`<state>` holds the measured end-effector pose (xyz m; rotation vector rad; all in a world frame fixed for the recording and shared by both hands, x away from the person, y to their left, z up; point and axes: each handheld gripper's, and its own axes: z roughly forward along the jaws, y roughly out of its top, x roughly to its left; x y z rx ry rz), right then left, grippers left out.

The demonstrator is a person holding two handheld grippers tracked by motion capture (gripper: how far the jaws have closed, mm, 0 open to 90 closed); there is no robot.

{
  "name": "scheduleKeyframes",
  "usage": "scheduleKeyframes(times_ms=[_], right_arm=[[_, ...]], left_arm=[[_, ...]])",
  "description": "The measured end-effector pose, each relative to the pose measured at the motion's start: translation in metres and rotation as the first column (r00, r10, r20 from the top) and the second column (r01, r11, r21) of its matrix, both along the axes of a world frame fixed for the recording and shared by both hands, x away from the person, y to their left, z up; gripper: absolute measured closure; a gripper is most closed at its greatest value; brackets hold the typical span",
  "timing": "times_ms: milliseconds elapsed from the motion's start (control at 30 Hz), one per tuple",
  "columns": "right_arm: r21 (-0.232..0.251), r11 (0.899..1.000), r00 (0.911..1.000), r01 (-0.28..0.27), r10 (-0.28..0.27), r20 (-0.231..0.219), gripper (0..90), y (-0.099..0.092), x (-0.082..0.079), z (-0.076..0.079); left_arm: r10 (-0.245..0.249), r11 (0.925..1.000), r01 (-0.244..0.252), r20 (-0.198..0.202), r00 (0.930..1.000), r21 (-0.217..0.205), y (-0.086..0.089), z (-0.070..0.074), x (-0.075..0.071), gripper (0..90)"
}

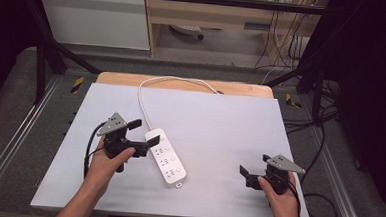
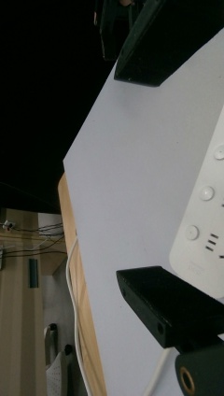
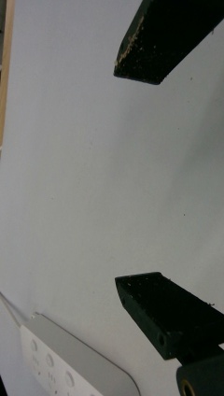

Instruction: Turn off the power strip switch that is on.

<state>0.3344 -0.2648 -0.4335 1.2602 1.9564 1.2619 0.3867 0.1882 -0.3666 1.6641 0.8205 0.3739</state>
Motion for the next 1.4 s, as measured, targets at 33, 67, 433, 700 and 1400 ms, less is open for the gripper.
scheduleKeyframes(times_ms=[33,67,433,700,1400], right_arm=[[0.001,1.0,1.0,0.005,-0.005,-0.002,2.5,-0.003,-0.004,0.001],[0.001,1.0,1.0,0.005,-0.005,-0.002,2.5,-0.003,-0.004,0.001],[-0.013,1.0,0.9999,0.01,-0.01,-0.007,2.4,-0.001,-0.003,-0.002],[-0.027,1.0,0.9998,0.013,-0.014,-0.016,2.5,-0.002,0.0,-0.005],[-0.025,1.0,0.9998,0.008,-0.008,-0.021,2.3,-0.002,0.001,-0.005]], left_arm=[[-0.001,1.0,0.001,0.0,1.0,0.0,-0.002,0.0,0.001,5.0],[-0.001,1.0,0.001,0.001,1.0,0.002,-0.003,-0.001,0.002,5.0],[0.016,0.9998,-0.016,-0.018,0.9997,0.012,-0.007,-0.009,0.012,5.8],[0.019,0.9987,-0.017,-0.033,0.9993,0.048,-0.012,-0.02,0.013,10.8],[-0.02,0.9896,0.031,-0.076,0.9969,0.141,-0.029,-0.048,0.018,59.8]])
